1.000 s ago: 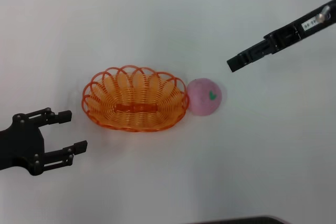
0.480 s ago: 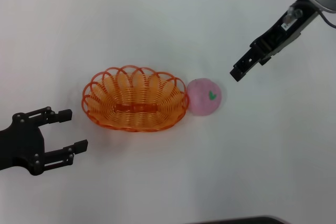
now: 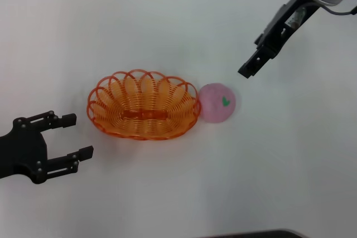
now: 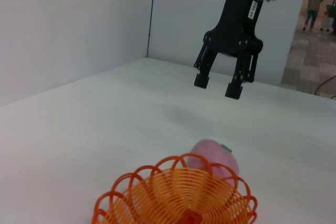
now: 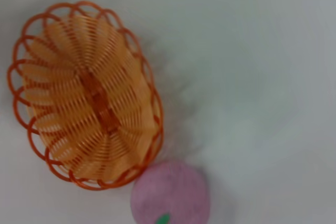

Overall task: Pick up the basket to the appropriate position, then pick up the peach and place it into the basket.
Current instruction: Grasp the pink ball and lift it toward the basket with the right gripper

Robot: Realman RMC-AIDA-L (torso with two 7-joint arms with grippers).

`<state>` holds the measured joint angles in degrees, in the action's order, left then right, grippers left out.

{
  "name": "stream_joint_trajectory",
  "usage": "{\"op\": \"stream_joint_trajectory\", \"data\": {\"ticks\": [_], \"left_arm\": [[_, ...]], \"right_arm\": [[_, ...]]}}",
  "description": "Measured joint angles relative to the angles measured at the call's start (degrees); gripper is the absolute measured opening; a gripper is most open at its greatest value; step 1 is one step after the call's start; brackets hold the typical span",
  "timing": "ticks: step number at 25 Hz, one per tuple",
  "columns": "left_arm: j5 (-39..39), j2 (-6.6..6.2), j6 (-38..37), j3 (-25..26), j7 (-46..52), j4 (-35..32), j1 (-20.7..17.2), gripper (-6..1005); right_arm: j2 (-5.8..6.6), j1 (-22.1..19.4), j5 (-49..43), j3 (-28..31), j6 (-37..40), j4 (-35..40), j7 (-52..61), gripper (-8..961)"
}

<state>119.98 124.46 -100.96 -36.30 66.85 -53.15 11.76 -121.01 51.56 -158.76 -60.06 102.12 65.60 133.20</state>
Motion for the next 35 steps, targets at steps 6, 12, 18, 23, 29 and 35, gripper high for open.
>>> {"op": "stream_joint_trajectory", "data": {"ticks": [6, 12, 18, 23, 29, 35], "left_arm": [[-0.31, 0.0, 0.1, 0.27, 0.22, 0.24, -0.07, 742], [-0.34, -0.07, 0.1, 0.98, -0.01, 0.67, -0.12, 742], [0.14, -0.17, -0.36, 1.07, -0.01, 0.55, -0.32, 743], [0.17, -0.18, -0.39, 1.21, -0.03, 0.64, -0.34, 744], [0.16, -0.13, -0.49, 1.28, -0.04, 0.68, -0.33, 745], [0.16, -0.09, -0.53, 1.47, 0.14, 0.69, -0.33, 747]], "right_arm": [[0.03, -0.39, 3.27, -2.74, -0.15, -0.23, -5.95, 885], [0.06, -0.42, 4.1, -5.59, 0.11, -0.57, -8.23, 886], [-0.01, -0.41, 5.27, -8.6, -1.42, -1.91, -8.36, 887], [-0.01, -1.04, 7.03, -12.91, -3.94, -2.35, -8.0, 888], [-0.01, -1.44, 7.29, -17.65, -7.49, -3.81, -7.56, 889], [-0.01, -1.77, 8.7, -22.02, -10.26, -4.49, -6.89, 890]]}}
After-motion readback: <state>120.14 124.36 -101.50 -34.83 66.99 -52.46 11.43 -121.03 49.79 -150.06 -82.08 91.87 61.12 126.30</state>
